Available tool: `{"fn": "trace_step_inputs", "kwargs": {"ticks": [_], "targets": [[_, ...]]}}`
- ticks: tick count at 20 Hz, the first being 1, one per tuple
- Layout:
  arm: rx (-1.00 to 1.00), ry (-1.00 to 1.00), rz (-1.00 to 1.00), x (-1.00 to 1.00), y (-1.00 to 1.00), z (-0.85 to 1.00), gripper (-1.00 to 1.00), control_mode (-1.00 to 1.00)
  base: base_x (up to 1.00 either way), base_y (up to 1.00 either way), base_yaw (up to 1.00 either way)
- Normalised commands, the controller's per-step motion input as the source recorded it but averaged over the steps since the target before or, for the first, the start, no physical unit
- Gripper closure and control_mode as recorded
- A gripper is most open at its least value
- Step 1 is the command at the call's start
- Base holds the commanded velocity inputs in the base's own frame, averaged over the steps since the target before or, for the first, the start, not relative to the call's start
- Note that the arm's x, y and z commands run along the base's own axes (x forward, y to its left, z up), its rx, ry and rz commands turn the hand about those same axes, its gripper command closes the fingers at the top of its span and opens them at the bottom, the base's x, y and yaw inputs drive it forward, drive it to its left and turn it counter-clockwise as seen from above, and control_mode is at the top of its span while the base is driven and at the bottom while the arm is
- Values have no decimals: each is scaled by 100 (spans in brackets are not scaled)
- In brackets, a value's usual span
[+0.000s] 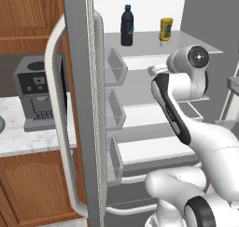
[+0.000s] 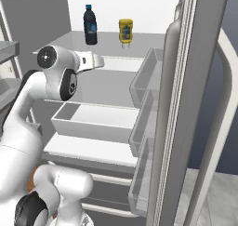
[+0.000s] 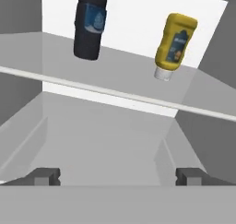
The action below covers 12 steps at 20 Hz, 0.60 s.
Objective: Move the water bottle and mustard from the second highest shelf to the top shelf to make space. Then, place the pitcher from the counter on the cleared second highest shelf.
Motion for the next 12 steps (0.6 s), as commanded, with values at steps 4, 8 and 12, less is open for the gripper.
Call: {"fn": "trace_step_inputs", "kwargs": {"ticks": [4, 8, 12], "targets": [[0, 0, 0, -63, 0, -10, -100, -100, 0, 0, 0], [0, 0, 0, -34, 0, -2, -100, -100, 0, 0, 0], [0, 0, 0, -3, 0, 0, -100, -100, 0, 0, 0]]}}
